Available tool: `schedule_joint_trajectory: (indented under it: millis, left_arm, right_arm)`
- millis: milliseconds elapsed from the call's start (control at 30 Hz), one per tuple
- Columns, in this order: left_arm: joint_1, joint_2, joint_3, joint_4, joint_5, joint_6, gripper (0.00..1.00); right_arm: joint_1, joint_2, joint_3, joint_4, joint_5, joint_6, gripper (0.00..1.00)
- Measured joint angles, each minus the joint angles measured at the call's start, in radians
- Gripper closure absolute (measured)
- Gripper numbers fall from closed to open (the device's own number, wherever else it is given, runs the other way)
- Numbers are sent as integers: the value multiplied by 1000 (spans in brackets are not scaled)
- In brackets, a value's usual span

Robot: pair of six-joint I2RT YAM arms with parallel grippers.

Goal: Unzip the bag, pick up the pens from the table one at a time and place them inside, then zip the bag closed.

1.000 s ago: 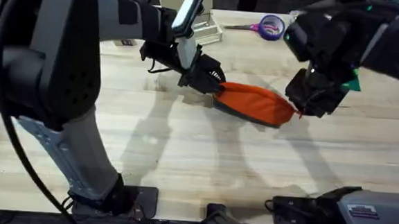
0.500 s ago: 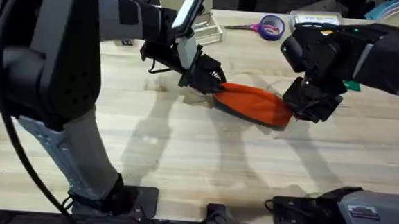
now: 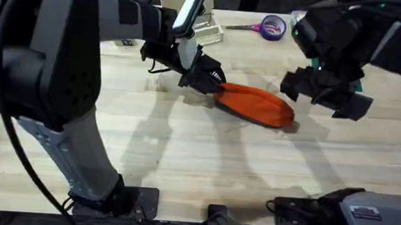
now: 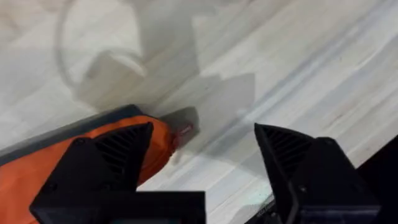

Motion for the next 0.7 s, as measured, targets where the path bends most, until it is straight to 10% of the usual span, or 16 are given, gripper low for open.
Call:
schedule_joint_trajectory:
  millis: [567,700]
  left_arm:
    - [0,0,0,1,-2,0,952]
    - [4,0,0,5,1,3,671]
  right_arm:
    - [62,-148,44,-43,-18,-80,5]
    - [109,-240,44,-45,-35,-84,5]
